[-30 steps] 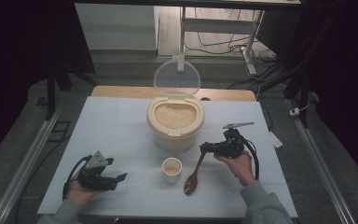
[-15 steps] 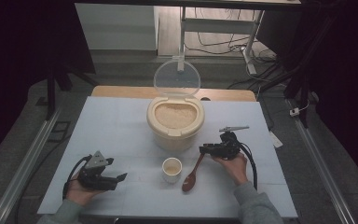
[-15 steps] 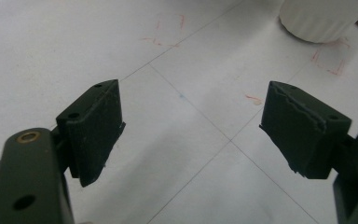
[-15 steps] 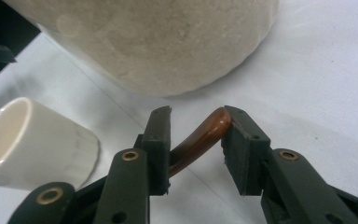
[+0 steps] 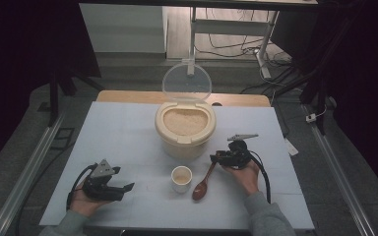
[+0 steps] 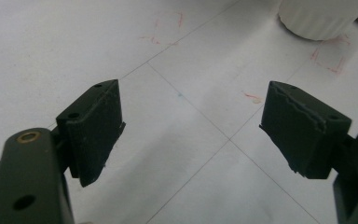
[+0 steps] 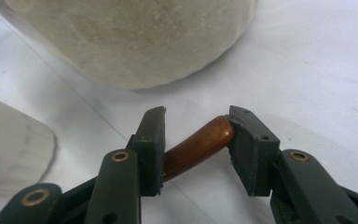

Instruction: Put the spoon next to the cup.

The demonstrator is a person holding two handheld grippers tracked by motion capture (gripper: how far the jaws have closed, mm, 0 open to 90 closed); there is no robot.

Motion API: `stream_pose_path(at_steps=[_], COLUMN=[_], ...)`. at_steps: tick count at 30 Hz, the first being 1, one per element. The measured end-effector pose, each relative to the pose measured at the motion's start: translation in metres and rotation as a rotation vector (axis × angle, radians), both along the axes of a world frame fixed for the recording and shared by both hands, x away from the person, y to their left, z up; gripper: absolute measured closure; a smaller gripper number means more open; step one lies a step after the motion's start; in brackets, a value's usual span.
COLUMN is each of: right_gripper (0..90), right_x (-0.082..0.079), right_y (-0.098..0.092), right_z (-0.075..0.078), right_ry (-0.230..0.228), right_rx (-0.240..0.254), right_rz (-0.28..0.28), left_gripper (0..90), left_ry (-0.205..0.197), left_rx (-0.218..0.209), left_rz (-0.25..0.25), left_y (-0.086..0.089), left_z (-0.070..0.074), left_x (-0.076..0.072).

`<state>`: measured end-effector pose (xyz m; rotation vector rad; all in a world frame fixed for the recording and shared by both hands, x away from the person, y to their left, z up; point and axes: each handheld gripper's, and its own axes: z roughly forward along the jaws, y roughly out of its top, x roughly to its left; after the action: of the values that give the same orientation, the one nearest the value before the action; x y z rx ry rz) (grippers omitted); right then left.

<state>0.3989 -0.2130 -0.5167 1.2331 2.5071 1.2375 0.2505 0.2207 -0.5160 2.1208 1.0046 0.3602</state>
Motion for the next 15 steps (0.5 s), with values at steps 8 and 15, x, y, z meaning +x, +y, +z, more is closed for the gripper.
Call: stream_pose_path(at_steps=[8,15], right_gripper=[51.8,47.5], right_x=[0.0000,-0.0012], right_y=[0.0041,-0.0056], right_z=[-0.0020,0.0072], right_ry=[-0.048,-0.096], right_rx=[-0.070,-0.019], right_rz=[-0.016,-0.043], left_gripper=[20.4,20.4], left_ry=[-0.001,-0.001], left_rx=[0.002,0.001], left_rz=[-0.004,-0.004], left_y=[-0.0001,-0.0001], left_z=[0.0001,0.0001], left_x=[-0.0002,-0.0004])
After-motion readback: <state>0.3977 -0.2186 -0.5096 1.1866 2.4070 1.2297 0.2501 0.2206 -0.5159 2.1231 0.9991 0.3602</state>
